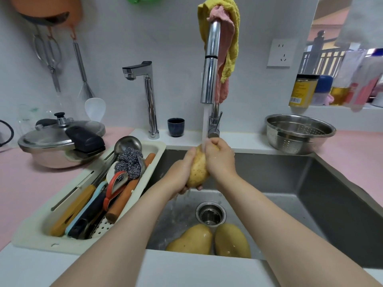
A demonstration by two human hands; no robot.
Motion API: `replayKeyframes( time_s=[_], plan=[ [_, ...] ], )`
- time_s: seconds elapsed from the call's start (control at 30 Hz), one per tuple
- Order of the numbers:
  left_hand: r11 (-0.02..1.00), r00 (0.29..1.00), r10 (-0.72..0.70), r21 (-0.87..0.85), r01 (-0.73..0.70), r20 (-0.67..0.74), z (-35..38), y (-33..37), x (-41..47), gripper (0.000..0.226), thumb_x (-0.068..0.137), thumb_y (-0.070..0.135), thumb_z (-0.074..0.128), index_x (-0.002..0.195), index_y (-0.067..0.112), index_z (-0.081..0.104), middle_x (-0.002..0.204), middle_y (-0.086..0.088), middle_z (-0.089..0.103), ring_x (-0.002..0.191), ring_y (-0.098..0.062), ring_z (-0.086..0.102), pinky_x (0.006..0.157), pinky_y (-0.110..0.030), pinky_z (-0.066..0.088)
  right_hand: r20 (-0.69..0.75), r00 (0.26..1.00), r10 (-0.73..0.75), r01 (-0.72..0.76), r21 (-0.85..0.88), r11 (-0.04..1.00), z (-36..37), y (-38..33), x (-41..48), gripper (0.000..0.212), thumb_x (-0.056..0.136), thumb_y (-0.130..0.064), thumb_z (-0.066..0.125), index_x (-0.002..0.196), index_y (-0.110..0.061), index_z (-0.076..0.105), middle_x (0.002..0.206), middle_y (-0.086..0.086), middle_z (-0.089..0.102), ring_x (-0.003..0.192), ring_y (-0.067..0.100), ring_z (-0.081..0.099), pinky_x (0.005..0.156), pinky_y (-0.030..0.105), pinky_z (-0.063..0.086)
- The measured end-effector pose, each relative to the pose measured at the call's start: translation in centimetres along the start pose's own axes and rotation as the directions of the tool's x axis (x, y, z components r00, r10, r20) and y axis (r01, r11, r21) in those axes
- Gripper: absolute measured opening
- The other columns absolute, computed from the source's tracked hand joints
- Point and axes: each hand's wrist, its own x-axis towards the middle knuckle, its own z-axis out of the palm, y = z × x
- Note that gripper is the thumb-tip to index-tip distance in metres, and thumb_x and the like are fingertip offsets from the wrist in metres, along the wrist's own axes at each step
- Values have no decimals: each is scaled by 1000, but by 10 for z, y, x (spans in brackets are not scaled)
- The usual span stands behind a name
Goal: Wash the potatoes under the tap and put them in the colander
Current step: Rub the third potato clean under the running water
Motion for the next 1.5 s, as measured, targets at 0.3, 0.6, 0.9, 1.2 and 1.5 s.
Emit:
replayKeyframes(
  time_s=[0.3,0.6,0.9,1.2,1.5],
  plan=[
    [923,998,1,-383,23,63,1,-5,2,60,101,61,42,124,10,61,91,-19,71,61,-29,65,44,-28,48,204,974,-101,100,16,995,-8,-5,-1,28,109,-22,39,119,-24,65,110,-6,65,109,16,59,81,25,45],
    [888,893,-118,-356,291,434,-12,-7,-4,73,99,69,26,84,5,57,65,-12,59,27,-11,31,35,-12,17,325,946,-14,-32,135,990,-9,6,4,22,81,-46,74,96,-32,67,106,5,70,99,28,69,77,43,59],
    [978,977,206,-30,-205,56,16,-3,-9,35,98,40,63,126,20,59,104,-8,71,82,-26,75,64,-37,60,-64,945,321,-303,202,932,-8,15,9,39,109,-39,36,90,-21,65,107,13,69,99,33,67,91,48,58],
    [860,996,-89,-502,90,27,-2,2,1,41,106,44,33,116,8,51,81,-28,69,40,-22,49,31,-18,30,417,908,-49,-53,230,972,-26,10,9,35,77,-32,78,104,-52,70,134,5,60,117,26,61,90,42,58],
    [971,992,75,-232,-50,101,-3,-4,2,67,101,66,35,98,4,62,71,-16,70,38,-17,46,36,-18,28,86,992,95,-112,224,968,-10,11,9,19,85,-50,73,87,-32,69,107,4,71,100,30,69,82,47,62]
  ],
)
